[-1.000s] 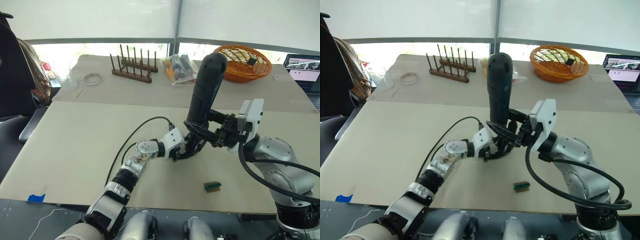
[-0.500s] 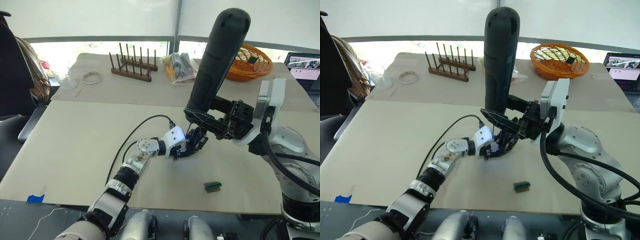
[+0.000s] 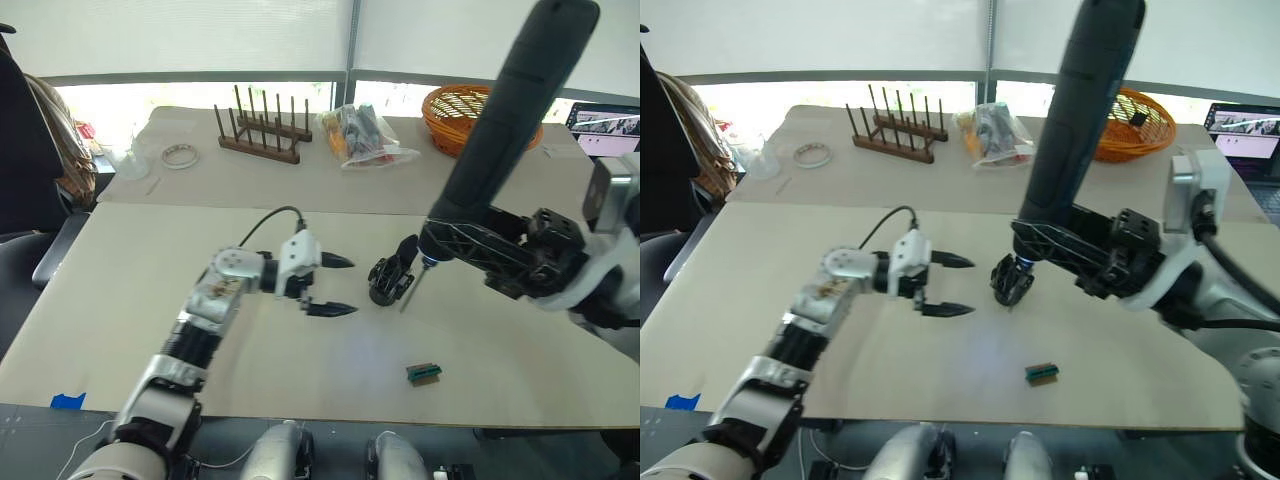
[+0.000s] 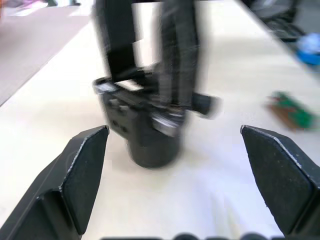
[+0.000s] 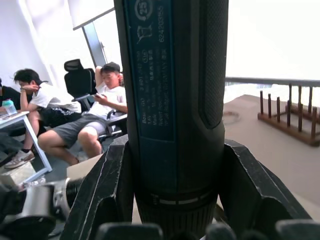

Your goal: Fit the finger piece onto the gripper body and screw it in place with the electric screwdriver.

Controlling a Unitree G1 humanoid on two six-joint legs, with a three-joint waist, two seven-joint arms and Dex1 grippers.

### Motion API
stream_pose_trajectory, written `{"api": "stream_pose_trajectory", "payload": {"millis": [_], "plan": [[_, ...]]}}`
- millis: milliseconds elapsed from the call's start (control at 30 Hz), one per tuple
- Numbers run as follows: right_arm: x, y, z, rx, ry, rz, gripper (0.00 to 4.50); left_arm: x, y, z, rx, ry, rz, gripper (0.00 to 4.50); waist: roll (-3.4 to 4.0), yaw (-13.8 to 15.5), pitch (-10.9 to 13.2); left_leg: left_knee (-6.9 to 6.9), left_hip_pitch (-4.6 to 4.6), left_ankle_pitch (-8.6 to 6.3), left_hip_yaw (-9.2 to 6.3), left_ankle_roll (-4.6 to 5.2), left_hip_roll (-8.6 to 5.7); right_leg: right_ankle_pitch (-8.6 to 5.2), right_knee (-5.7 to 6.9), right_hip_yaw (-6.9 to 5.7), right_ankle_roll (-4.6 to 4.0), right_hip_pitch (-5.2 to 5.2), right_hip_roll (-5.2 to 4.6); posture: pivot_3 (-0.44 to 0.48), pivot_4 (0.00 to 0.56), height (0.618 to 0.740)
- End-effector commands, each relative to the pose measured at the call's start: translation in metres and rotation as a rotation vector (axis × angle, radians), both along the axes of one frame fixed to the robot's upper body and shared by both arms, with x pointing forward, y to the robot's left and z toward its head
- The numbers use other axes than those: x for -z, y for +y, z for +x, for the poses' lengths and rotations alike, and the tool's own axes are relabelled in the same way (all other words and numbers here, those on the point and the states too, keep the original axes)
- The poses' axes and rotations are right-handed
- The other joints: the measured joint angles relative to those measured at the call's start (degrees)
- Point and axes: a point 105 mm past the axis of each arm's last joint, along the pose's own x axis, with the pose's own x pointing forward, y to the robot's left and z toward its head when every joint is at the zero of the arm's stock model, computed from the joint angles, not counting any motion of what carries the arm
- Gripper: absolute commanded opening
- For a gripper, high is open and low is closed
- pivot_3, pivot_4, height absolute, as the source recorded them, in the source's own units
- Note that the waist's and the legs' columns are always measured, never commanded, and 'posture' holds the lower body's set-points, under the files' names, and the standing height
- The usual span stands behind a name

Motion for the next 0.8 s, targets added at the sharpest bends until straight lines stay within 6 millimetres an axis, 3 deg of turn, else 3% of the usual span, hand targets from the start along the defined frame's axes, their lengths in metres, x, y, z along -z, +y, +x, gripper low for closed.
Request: {"api": "stream_pose_trajectory", "payload": {"millis": [33,233,367,467,533,667,700,800], "plan": [[0.000,-0.032,-0.004,0.044,0.133,-0.016,1.96,-0.016,0.022,-0.020,0.058,0.034,0.019,4.50,0.01,-0.2,0.0,0.00,0.01,0.00,0.00,0.00,0.00,0.00,-0.04,0.01,0.00,0.03,-0.01,0.000,0.150,0.740],[0.072,-0.110,0.019,0.283,0.630,-0.262,1.96,-0.005,0.055,-0.040,0.022,0.061,0.124,4.50,0.11,-0.2,0.0,-0.08,0.17,-0.01,0.06,0.01,0.00,-0.01,-0.18,0.10,-0.01,0.06,-0.20,0.000,0.150,0.740],[0.115,-0.151,0.038,0.416,0.760,-0.426,1.96,0.000,0.060,-0.038,-0.034,0.050,0.123,4.50,0.14,-0.5,0.0,-0.20,0.17,-0.01,0.09,0.02,-0.03,-0.02,-0.20,0.06,-0.02,-0.04,-0.43,0.000,0.150,0.740],[0.133,-0.171,0.059,0.511,0.801,-0.489,1.96,0.001,0.059,-0.036,-0.078,0.041,0.111,4.50,0.31,-1.1,0.1,-0.24,0.09,0.00,0.20,0.03,-0.09,-0.01,-0.23,0.10,-0.02,-0.04,-0.39,0.000,0.150,0.740],[0.140,-0.173,0.063,0.488,0.811,-0.530,3.00,0.001,0.061,-0.036,-0.109,0.052,0.104,4.50,0.48,-1.2,0.2,-0.25,0.09,0.00,0.25,0.03,-0.10,-0.02,-0.16,0.10,-0.02,-0.09,-0.25,0.000,0.150,0.740],[0.137,-0.182,0.057,0.409,0.719,-0.650,4.30,0.004,0.077,-0.041,-0.149,0.082,0.138,4.50,0.55,-1.0,0.3,-0.25,0.06,0.04,0.24,-0.03,0.04,-0.03,-0.11,0.05,0.01,-0.09,-0.02,0.000,0.150,0.740],[0.134,-0.185,0.056,0.397,0.680,-0.671,4.41,0.005,0.083,-0.042,-0.160,0.085,0.149,4.50,0.57,-0.9,0.3,-0.25,0.06,0.05,0.23,-0.04,0.06,-0.04,-0.11,0.03,0.02,-0.07,0.02,0.000,0.150,0.740],[0.114,-0.201,0.053,0.363,0.345,-0.821,4.41,0.001,0.111,-0.034,-0.269,0.064,0.208,4.50,0.57,-0.7,0.3,-0.19,0.07,0.06,0.22,-0.05,0.04,-0.07,-0.11,0.04,0.06,-0.01,0.04,0.000,0.150,0.740]]}}
